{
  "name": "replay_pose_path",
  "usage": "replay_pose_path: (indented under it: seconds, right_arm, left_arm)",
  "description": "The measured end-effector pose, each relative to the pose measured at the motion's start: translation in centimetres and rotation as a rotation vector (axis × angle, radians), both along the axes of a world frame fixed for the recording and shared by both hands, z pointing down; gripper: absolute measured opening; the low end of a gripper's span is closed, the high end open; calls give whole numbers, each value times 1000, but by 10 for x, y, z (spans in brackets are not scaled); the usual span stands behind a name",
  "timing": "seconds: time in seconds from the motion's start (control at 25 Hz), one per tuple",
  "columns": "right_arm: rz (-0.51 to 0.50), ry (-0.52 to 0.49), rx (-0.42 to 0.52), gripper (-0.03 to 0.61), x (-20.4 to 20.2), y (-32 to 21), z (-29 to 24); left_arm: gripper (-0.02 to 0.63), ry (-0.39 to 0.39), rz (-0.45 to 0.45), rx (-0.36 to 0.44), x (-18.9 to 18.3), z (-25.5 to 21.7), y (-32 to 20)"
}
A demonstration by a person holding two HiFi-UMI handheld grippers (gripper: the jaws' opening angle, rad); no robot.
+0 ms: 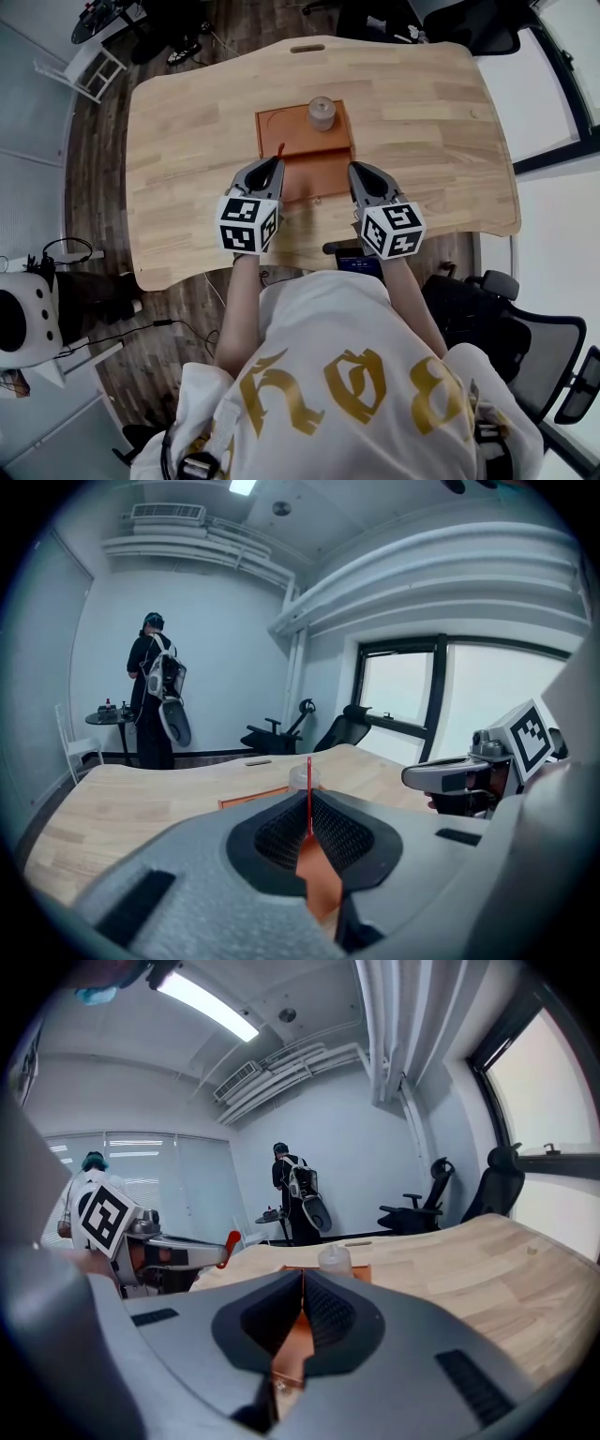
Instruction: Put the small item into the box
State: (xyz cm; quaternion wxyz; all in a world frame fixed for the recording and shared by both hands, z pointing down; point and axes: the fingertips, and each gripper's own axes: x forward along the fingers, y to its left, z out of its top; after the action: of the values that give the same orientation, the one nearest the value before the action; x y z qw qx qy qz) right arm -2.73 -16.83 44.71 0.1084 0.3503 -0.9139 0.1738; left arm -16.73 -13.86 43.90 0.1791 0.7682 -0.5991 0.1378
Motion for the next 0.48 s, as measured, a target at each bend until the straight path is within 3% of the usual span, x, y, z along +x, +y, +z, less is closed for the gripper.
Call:
replay_pose_path:
  seconds: [0.48]
  right_arm:
    - [-4,15,-27,12,4,-12,12]
  left_arm:
    - [20,11,10,-29,5,12,-12]
